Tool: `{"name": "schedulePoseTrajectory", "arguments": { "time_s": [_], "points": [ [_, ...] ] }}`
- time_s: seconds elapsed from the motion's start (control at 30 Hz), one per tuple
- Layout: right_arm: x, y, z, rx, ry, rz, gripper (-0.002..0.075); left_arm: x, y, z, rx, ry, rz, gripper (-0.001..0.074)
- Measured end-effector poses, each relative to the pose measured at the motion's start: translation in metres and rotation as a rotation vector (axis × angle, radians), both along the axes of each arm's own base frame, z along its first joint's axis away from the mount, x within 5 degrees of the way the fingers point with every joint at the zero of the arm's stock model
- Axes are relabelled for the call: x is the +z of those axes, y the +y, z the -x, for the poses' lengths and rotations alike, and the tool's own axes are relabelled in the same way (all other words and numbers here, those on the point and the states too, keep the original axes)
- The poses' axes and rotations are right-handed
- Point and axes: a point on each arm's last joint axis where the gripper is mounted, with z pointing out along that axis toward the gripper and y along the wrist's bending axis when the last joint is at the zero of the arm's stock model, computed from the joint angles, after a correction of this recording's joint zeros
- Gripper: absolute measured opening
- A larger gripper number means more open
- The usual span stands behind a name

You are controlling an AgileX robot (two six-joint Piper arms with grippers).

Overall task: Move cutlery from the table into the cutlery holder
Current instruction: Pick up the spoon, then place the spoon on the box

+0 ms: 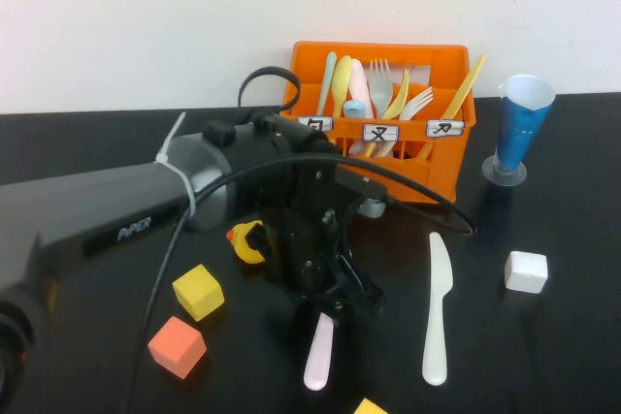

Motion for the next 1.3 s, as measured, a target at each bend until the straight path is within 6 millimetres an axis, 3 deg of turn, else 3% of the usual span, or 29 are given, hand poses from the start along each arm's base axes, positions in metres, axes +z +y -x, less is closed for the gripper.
{"name": "schedulePoseTrajectory", "arguments": {
  "time_s": [0.23,0.47,0.6,0.77,0.97,1.13,1.3],
  "points": [
    [0.000,0.000,0.000,0.000,0.000,0.000,0.0029,-0.005,-0.007,-0.001,0.002,-0.034,-0.004,0.0384],
    [0.000,0.000,0.000,0.000,0.000,0.000,0.0029,-0.004,-0.006,-0.003,0.041,-0.068,-0.043,0.0099],
    [0.000,0.000,0.000,0.000,0.000,0.000,0.0029,0.002,-0.005,0.003,0.041,-0.077,-0.033,0.0100],
    [0.000,0.000,0.000,0.000,0.000,0.000,0.0029,0.040,0.016,0.026,0.036,-0.203,0.032,0.0100],
    [0.000,0.000,0.000,0.000,0.000,0.000,0.0029,0.096,0.044,0.048,0.047,-0.567,0.291,0.0100],
    [0.000,0.000,0.000,0.000,0.000,0.000,0.0029,0.129,0.044,0.046,0.016,-0.861,0.539,0.0100],
    [0.000,0.000,0.000,0.000,0.000,0.000,0.0029,0.136,0.037,0.025,-0.024,-1.084,0.713,0.0100]
  ]
}}
